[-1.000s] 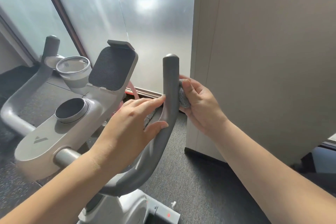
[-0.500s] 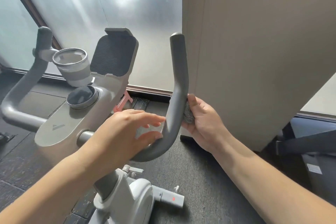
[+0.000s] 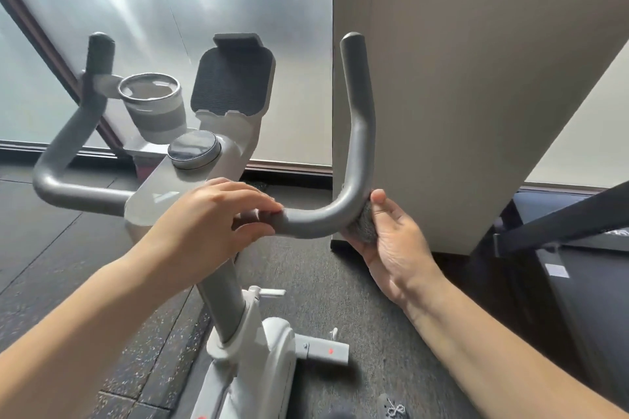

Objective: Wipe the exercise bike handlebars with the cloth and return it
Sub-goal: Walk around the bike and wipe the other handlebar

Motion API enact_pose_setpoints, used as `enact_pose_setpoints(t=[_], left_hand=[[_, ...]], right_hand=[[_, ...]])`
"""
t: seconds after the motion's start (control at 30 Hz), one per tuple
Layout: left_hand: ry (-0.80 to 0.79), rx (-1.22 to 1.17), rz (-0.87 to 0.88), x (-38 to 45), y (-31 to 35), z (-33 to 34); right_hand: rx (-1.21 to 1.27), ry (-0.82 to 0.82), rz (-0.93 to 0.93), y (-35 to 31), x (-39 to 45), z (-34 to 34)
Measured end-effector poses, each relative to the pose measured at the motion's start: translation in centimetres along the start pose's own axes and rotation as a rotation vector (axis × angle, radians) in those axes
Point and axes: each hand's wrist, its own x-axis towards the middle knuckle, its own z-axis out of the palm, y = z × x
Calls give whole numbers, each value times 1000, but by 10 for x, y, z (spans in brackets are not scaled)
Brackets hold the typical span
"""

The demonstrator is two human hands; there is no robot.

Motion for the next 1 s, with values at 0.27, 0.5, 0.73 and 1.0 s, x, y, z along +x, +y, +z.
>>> enact_pose_setpoints(t=[0.27,0.5,0.73,1.0], left_hand=[[97,106,-86,-15,-39,-13],[158,43,-63,-22,-43,-8],[181,4,-44,-23,-44,-5],[194,-27,-20,-28,-59,-8]], right_hand=[[25,44,-71,29,-21,8],[-54,13,-38,50,-30,10],[-130,-91,-22,79,-29,27],[-127,-79,28,113,-14,68]])
